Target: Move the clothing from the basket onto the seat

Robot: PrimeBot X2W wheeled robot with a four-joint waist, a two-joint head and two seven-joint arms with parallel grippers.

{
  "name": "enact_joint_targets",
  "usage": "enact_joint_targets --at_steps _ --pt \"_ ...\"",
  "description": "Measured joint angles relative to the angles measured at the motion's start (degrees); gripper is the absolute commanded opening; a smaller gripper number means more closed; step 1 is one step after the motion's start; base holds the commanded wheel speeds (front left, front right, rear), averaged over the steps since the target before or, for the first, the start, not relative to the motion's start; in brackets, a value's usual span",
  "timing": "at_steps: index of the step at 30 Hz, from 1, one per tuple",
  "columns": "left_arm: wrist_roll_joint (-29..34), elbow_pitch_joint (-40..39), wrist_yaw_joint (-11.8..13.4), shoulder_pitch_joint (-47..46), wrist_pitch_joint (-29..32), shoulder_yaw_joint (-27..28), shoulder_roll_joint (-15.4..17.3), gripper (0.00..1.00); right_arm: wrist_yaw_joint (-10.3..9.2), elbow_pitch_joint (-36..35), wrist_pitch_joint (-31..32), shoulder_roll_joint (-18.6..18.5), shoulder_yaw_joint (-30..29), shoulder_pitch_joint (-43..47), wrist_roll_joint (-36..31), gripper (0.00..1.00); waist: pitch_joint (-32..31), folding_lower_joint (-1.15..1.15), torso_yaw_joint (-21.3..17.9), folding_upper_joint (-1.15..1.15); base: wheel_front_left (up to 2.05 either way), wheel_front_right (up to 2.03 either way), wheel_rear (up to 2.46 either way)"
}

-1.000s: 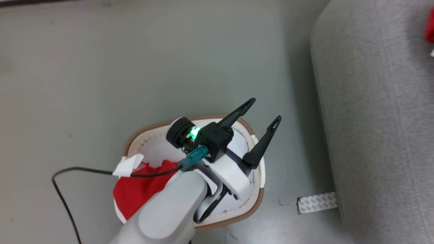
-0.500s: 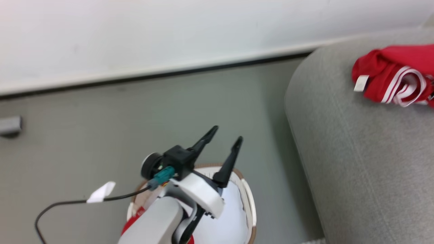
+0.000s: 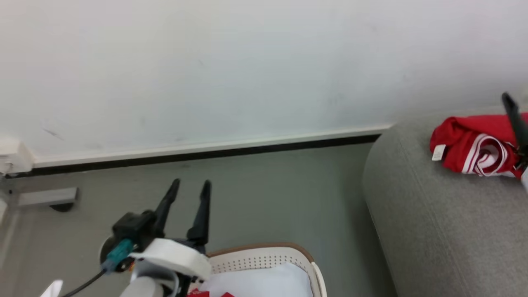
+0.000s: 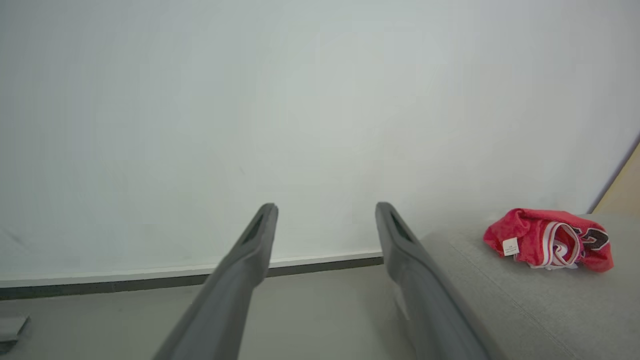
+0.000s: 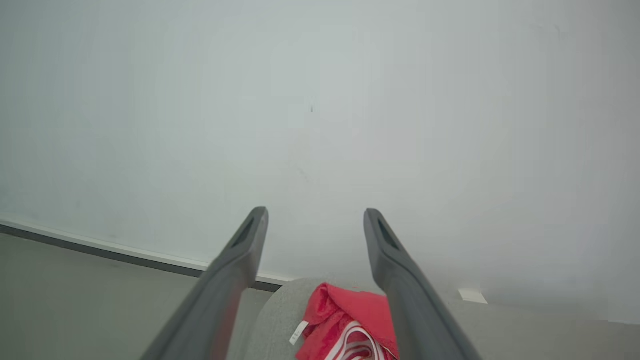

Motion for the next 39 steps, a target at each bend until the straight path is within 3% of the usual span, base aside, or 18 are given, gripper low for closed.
enact_joint_targets --at_steps 7,11,19,29,39 --pt "1.3 -3.6 1.9 7.8 0.0 9.3 -0.6 1.00 0.00 -3.5 -6.7 8.9 -11.2 13.9 -7.2 1.00 -2.6 0.01 2.2 0.00 0.00 0.00 0.00" --pt "4.4 -4.3 0.9 10.7 0.0 12.2 -1.6 1.00 0.00 -6.9 -7.8 14.8 -17.5 22.9 -11.0 1.00 -2.8 0.01 2.8 0.00 0.00 0.00 0.00" --pt "11.0 -3.8 -1.9 13.2 0.0 16.8 -4.0 1.00 0.00 -12.7 -11.2 23.7 -22.7 34.8 -16.1 1.00 -3.0 0.01 1.6 0.00 0.00 0.00 0.00" --pt "14.8 -3.4 -5.3 14.9 0.0 20.9 -7.4 1.00 0.00 -15.2 -12.0 28.8 -26.3 39.1 -19.7 1.00 -2.4 0.02 1.2 0.00 0.00 0.00 0.00" --pt "16.0 -2.6 -7.3 14.7 0.0 22.5 -8.6 1.00 0.00 -15.8 -12.0 29.8 -26.2 38.9 -20.8 1.00 -2.1 0.02 1.4 0.00 0.00 0.00 0.00"
